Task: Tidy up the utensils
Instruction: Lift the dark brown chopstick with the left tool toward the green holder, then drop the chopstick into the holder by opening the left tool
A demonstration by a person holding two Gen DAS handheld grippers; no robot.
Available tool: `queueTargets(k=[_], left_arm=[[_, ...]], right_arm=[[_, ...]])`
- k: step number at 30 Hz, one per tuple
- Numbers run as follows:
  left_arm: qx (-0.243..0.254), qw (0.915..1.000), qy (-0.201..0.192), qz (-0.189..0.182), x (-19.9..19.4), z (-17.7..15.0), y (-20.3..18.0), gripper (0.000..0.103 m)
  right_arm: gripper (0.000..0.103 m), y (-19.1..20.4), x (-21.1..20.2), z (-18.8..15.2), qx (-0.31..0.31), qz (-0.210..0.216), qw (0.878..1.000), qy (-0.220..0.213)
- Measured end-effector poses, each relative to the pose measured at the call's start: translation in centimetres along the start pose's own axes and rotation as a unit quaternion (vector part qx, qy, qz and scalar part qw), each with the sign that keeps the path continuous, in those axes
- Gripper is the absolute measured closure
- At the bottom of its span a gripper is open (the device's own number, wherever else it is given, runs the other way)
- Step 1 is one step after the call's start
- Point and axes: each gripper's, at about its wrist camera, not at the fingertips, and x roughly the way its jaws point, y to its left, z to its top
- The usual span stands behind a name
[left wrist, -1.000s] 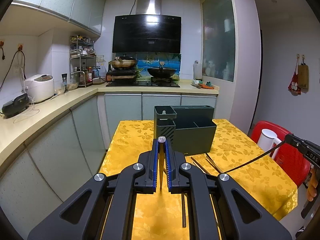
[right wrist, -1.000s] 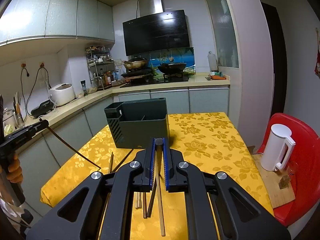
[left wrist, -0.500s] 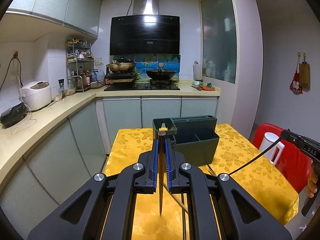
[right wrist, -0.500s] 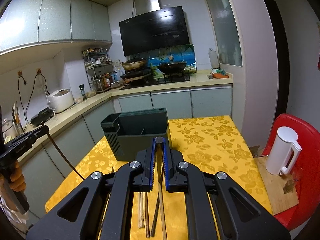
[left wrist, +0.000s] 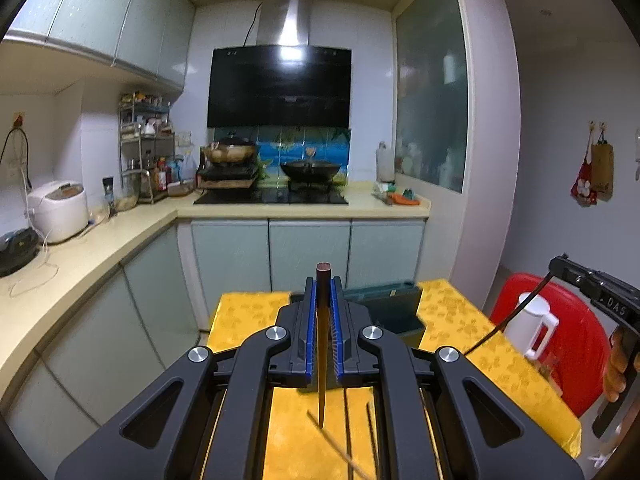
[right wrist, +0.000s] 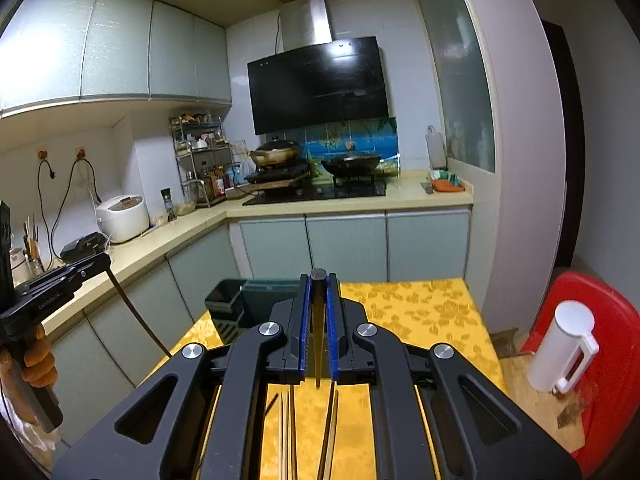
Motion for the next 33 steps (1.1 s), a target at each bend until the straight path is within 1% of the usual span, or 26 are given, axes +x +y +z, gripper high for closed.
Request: queueTargets(k=[6, 12, 16, 20, 24, 26, 30, 33], left_arm=[[-0.008, 0.9996, -0.025, -0.011, 1.8, 3.3, -1.4, 0.097], [-0.017, 0.9985, -0.050, -0.012, 4.3, 6.4, -2.5, 0.097], [-0.014, 0.9985, -0.053, -0.006, 6.8, 7.2, -3.2, 0.097], [-0.016, 0.9990, -0.042, -0.004, 9.4, 7.0, -3.4, 0.097], [-0.020, 0.9997, -0.016, 0.000, 12.4, 5.9, -2.9, 0.097], [-0.023, 0.9997, 0.002, -0.001, 13.7, 4.8, -2.4, 0.096], [-0.020, 0.9995, 0.026, 0.001, 15.1, 3.0, -1.8, 0.096], [-0.018, 0.9989, 0.042, 0.004, 15.9, 2.0, -1.5, 0.096]], right_arm=[[0.095, 0.7, 1.6, 2.8, -0.010, 0.004, 1.000, -0.015], [0.095, 1.6, 4.0, 4.9, -0.019, 0.003, 0.999, -0.027], [0.095, 1.7, 6.1, 6.1, -0.019, 0.001, 0.999, -0.032], [0.095, 1.8, 8.3, 6.5, -0.020, -0.003, 0.999, -0.026], [0.095, 1.8, 10.8, 5.7, -0.021, -0.007, 1.000, 0.007], [0.095, 1.9, 11.7, 5.1, -0.025, -0.010, 0.999, 0.024], [0.095, 1.9, 13.2, 3.6, -0.029, -0.019, 0.998, 0.052], [0.095, 1.9, 14.1, 2.7, -0.025, -0.018, 0.997, 0.069]])
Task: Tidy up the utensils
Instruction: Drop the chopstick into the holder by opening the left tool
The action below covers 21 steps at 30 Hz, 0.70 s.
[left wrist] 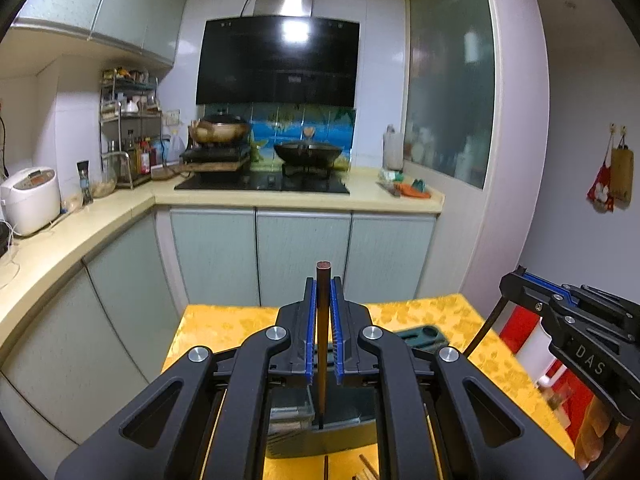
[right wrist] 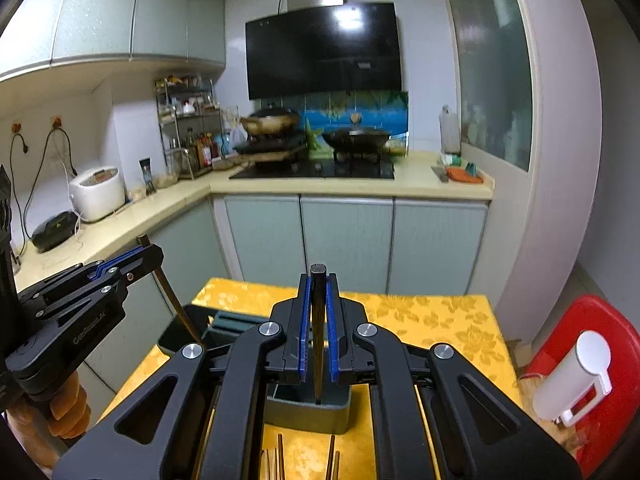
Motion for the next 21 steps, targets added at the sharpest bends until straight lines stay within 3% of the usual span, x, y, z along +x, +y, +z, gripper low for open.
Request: queueTargets(k=[6, 7, 10, 11, 17, 21], left_arm=[[0.011, 0.9998, 0.017, 0.002, 0.2, -1.1, 0.1, 0.095], [0.013, 0.9997, 0.020, 0.000, 0.2, -1.1, 0.1, 0.091], [0.017, 0.9997, 0.016, -0.004, -0.7, -1.0, 0.1, 0.061], [0.018, 0.9998, 0.009, 0.000, -1.1, -0.9, 0.0, 0.054], [0.017, 0.9998, -0.006, 0.006, -3.4, -0.8, 0.5, 0.036], [0.007, 0.9998, -0.012, 0.011, -5.2, -1.2, 1.6, 0.031]], right_arm=[[0.093, -0.2, 0.7, -0.7, 0.013, 0.003, 1.000, 0.015], [0.089, -0.2, 0.7, -0.7, 0.012, 0.001, 1.000, 0.015], [0.056, -0.3, 0.1, -0.6, 0.022, -0.011, 1.000, 0.007], [0.052, -0.5, -0.1, -0.5, 0.025, -0.014, 1.000, 0.002], [0.052, -0.6, -2.1, 0.0, 0.023, -0.022, 0.999, -0.020], [0.052, -0.6, -4.3, 0.1, 0.016, -0.029, 0.999, -0.043]])
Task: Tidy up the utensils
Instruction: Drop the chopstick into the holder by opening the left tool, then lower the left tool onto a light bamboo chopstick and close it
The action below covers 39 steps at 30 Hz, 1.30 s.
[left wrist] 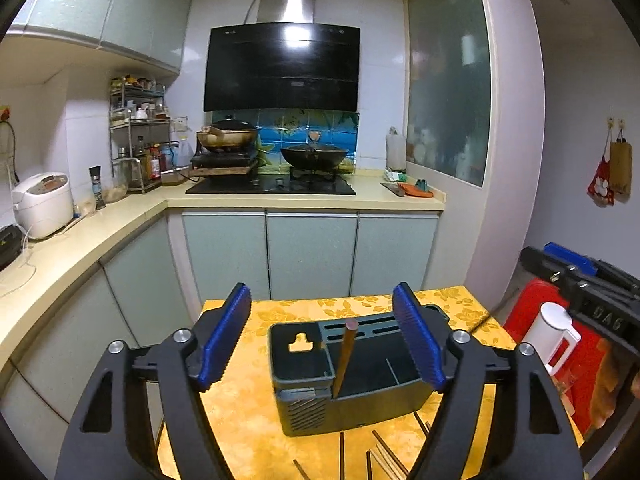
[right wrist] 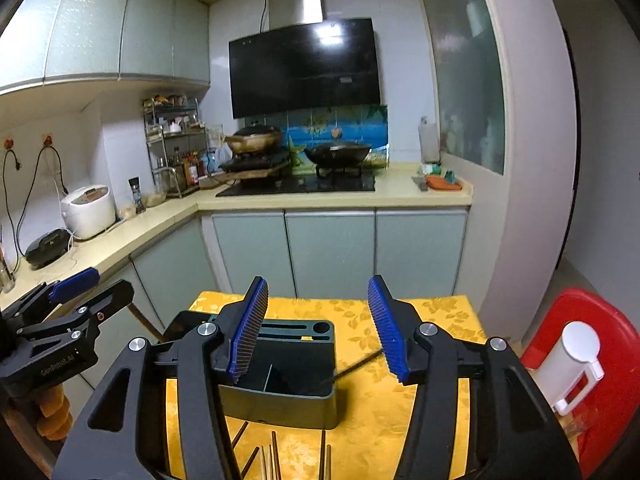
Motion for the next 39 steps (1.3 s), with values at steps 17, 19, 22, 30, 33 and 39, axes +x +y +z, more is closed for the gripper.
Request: queueTargets(k=[17, 19, 22, 30, 33, 39], left_arm=[[-0.004, 0.9996, 0.028, 0.008, -6.6, -8.0, 2.6, 0.029], [-0.007, 0.9993, 0.036, 0.006, -7.2, -9.3, 2.7, 0.029], [-0.005, 0.9989, 0.046, 0.006, -7.9, -11.3, 2.6, 0.029], [-0.004, 0.9971, 0.076, -0.004, -9.1, -16.3, 2.0, 0.029], [-0.010, 0.9955, 0.094, -0.013, -9.2, -18.3, 1.4, 0.029], [-0.007, 0.9927, 0.116, -0.031, -9.5, -21.4, 0.0, 0.029]], right_arm=[[0.051, -0.5, -8.1, -7.3, -0.022, 0.003, 0.999, -0.023], [0.051, -0.4, -8.8, -8.6, -0.022, 0.003, 1.000, -0.019], [0.051, -0.2, -9.9, -10.9, -0.032, -0.003, 0.999, -0.014], [0.051, 0.1, -11.9, -15.5, -0.046, -0.014, 0.999, 0.001], [0.051, 0.3, -12.2, -16.9, -0.055, -0.019, 0.998, 0.011], [0.051, -0.2, -12.1, -19.6, -0.047, -0.028, 0.998, 0.038]])
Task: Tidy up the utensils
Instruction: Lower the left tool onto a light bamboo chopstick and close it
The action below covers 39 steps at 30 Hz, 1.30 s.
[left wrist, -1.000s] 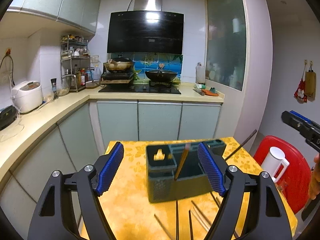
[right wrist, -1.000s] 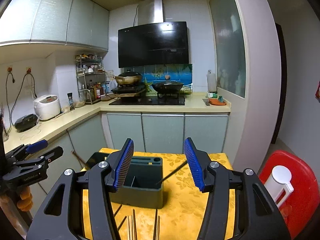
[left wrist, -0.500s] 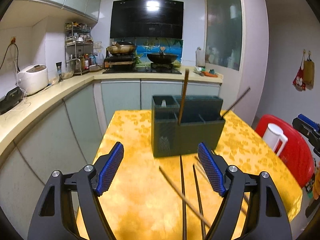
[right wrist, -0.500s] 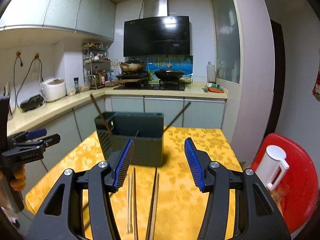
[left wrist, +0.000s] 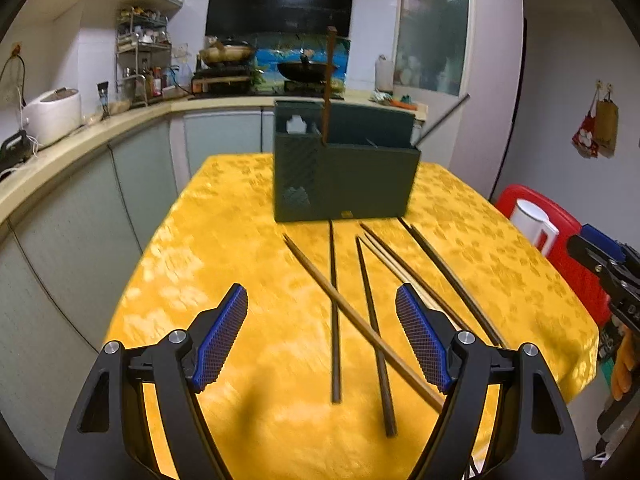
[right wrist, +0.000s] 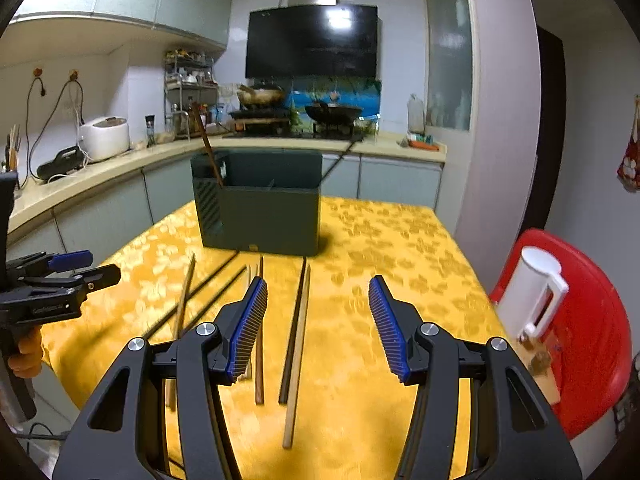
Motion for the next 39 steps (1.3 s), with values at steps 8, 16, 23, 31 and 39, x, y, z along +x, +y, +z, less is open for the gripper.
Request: queueTargets(k=[8, 16, 23, 31, 39], left_arm=[[0.015, 0.9994, 0.026, -0.017, 0.5, -2.6, -2.4, 0.029], [0.037, 0.9976, 0.039, -0.044, 0.2, -4.4, -5.7, 0.029], [0.047, 0.9952, 0.063, -0.059, 1.2, -5.8, -7.8, 0.043], [0.038, 0.9935, 0.089, -0.059, 2.9, -6.4, -8.1, 0.050], [0.034, 0.9933, 0.099, -0.049, 3.8, -6.8, -7.6, 0.069]], right_arm=[[0.051, -0.1, 0.7, -2.8, 0.006, -0.008, 0.999, 0.030], [0.051, -1.1, 0.2, -3.6, 0.017, -0.018, 0.999, 0.037], [0.051, -1.8, 0.2, -3.8, 0.024, -0.021, 0.999, 0.040], [0.051, -2.3, 0.7, -4.2, 0.032, -0.021, 0.998, 0.050], [0.051, -2.1, 1.3, -4.9, 0.041, -0.009, 0.997, 0.068]])
